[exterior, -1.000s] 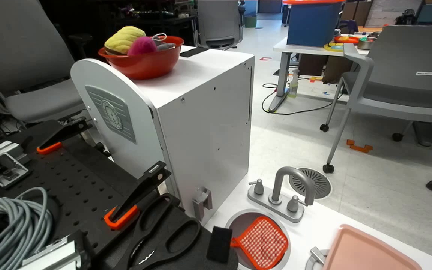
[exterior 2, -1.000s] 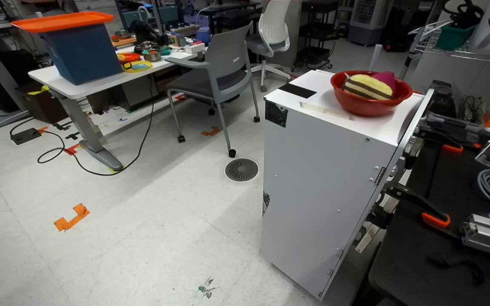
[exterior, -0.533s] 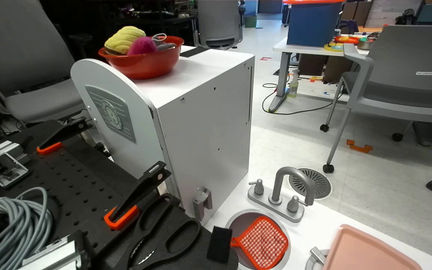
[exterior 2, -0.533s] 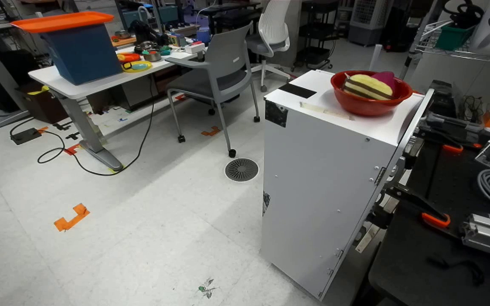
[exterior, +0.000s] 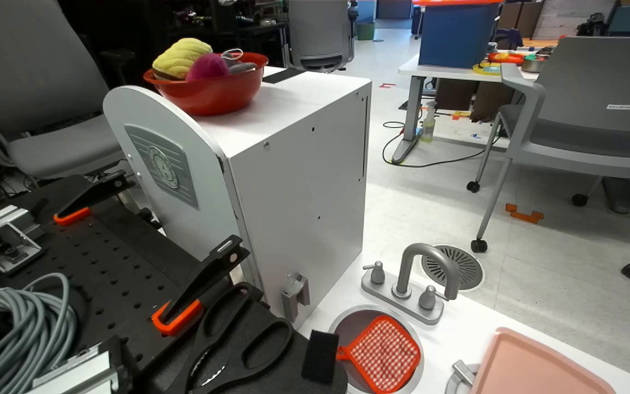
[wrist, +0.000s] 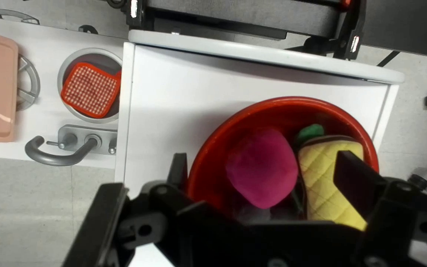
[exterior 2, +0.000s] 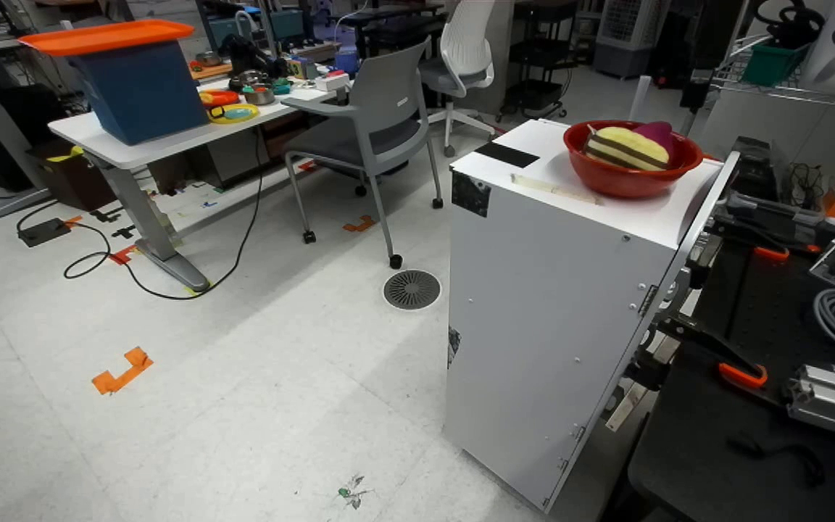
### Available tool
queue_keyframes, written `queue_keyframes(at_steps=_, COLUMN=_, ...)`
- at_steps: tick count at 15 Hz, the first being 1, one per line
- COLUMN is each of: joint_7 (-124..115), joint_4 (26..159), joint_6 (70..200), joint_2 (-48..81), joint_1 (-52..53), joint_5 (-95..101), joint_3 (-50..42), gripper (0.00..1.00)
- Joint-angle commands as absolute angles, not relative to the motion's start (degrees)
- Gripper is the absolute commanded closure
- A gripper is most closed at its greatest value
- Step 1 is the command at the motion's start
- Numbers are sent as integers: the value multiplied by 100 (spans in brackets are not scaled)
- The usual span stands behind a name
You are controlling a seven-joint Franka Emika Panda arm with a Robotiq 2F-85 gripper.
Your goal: Pick the red object on the cabinet and drop it in the sink
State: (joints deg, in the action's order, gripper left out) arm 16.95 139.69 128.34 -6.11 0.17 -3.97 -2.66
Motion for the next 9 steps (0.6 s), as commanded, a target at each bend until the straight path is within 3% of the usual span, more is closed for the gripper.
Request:
queue_keyframes(at_steps=1, joint_7=1906, joint_4=13872, joint_6=12785, joint_2=-583, joint_1=-3, joint_5=-567, joint_3=-292, gripper=0)
queue_keyframes(at_steps=9, joint_7=2384, joint_4=13779, joint_6=12646, joint_2=-433, joint_1=85, joint_5=-925, joint_3=-245, gripper=0)
